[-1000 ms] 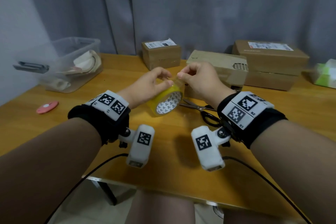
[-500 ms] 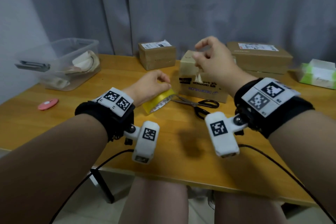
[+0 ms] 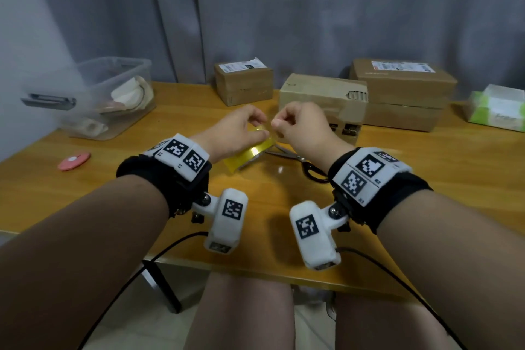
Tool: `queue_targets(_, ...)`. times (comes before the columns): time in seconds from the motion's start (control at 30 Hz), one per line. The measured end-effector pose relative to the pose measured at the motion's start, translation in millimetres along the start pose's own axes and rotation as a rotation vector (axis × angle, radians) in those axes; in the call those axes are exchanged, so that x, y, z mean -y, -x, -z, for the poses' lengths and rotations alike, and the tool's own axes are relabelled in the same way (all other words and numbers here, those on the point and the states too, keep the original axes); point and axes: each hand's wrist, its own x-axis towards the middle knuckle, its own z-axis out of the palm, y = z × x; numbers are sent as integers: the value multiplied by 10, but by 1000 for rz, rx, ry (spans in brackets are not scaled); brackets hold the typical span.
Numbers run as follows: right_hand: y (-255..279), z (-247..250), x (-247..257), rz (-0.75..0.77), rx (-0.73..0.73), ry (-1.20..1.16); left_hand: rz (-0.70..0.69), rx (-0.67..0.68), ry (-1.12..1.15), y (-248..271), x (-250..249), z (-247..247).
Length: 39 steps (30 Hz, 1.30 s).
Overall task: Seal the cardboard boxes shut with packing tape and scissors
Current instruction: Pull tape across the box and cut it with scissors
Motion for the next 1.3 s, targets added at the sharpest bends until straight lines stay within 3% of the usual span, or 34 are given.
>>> queue_targets(0.1, 15, 6, 48, 81, 11, 140, -52, 0, -136, -2, 19, 22)
queue_targets(0.3, 25, 63, -16, 23, -24, -115, -60, -88, -16, 53, 19, -15)
queue_targets(0.43, 52, 62, -39, 133, -14, -29, -18, -121, 67, 49, 9, -33)
queue_targets(0.6, 37, -25, -95, 71, -19, -26, -85, -148, -67, 78, 14, -72)
queue_targets(0.77, -16, -63, -126, 65, 8, 115, -135, -128, -199, 83, 3, -95)
queue_targets(0.9, -33, 65, -116, 11, 78, 363, -131, -120, -362, 90, 24, -41)
queue_targets(1.07, -75, 515, -248, 123, -236, 466, -11, 4, -588, 74, 156, 95)
queue_targets(1.17, -231, 797, -405, 35, -136, 646, 97, 126, -613, 12, 147, 70)
queue_targets(1.3, -392, 1001, -572, -76, 58, 682, 48, -35, -562, -312, -76, -17)
